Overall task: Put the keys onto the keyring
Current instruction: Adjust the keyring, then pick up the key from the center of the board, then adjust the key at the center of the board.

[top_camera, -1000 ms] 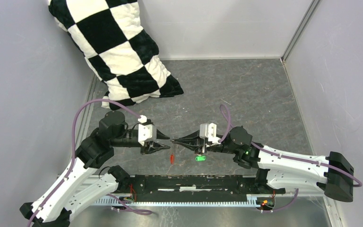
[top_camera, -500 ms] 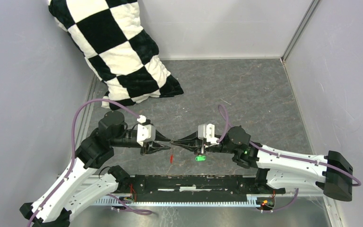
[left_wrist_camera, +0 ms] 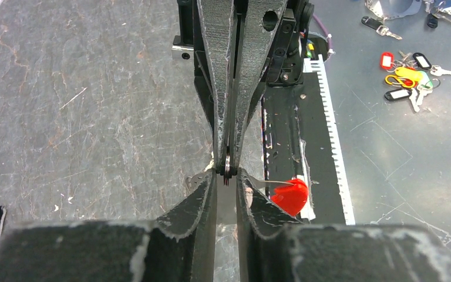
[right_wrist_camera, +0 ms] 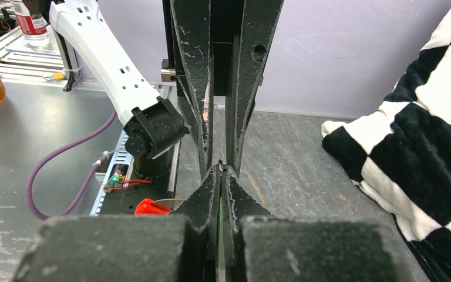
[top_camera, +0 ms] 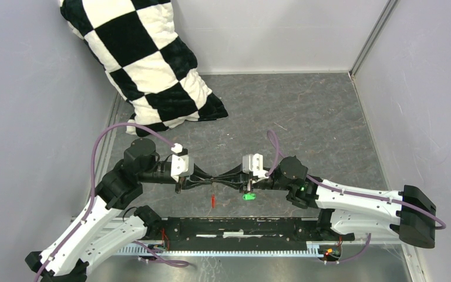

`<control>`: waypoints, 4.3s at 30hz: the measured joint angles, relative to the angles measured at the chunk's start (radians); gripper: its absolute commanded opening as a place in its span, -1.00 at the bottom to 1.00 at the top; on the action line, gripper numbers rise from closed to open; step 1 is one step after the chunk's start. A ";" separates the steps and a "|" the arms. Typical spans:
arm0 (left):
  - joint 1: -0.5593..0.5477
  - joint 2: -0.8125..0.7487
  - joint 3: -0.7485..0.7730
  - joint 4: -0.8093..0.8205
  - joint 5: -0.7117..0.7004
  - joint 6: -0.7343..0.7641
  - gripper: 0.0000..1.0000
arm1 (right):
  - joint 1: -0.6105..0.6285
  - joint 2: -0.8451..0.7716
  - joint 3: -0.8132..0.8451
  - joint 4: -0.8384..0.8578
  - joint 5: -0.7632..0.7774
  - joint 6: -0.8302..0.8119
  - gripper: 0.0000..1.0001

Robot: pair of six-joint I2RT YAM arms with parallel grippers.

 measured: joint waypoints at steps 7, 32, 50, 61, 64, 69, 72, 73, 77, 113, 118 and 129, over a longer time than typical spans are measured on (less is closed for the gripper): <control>0.000 -0.011 -0.010 -0.003 -0.001 0.000 -0.35 | 0.000 0.001 0.000 0.009 0.000 0.006 -0.98; -0.003 -0.052 -0.045 -0.007 -0.004 0.003 -0.96 | 0.005 -0.070 0.053 -0.159 0.013 0.015 0.18; -0.003 -0.093 -0.074 0.045 0.096 0.079 -0.96 | -0.016 -0.360 -0.239 -0.653 0.408 0.129 0.25; -0.003 -0.086 -0.074 0.045 0.095 0.080 -0.96 | -0.017 -0.251 -0.429 -0.502 0.502 0.105 0.06; -0.003 -0.087 -0.074 0.045 0.095 0.080 -0.95 | -0.017 -0.197 -0.430 -0.443 0.519 0.090 0.06; -0.003 -0.092 -0.074 0.045 0.094 0.080 -0.96 | -0.015 -0.150 -0.431 -0.362 0.521 0.073 0.09; -0.003 -0.097 -0.074 0.044 0.095 0.080 -0.96 | -0.015 -0.137 -0.432 -0.336 0.500 0.074 0.10; -0.003 -0.098 -0.074 0.044 0.094 0.080 -0.96 | -0.015 -0.135 -0.433 -0.332 0.495 0.074 0.10; -0.003 -0.102 -0.074 0.044 0.095 0.080 -0.96 | -0.015 -0.136 -0.443 -0.325 0.478 0.076 0.10; -0.003 -0.117 -0.057 0.016 0.095 0.102 -0.96 | -0.015 -0.006 -0.450 -0.267 0.500 0.089 -0.99; -0.003 -0.119 -0.054 -0.001 0.100 0.125 -0.96 | -0.015 -0.018 -0.450 -0.262 0.500 0.065 -0.99; -0.003 -0.117 -0.041 -0.010 0.169 0.232 -0.95 | -0.015 -0.215 -0.186 -0.472 0.459 -0.174 -0.99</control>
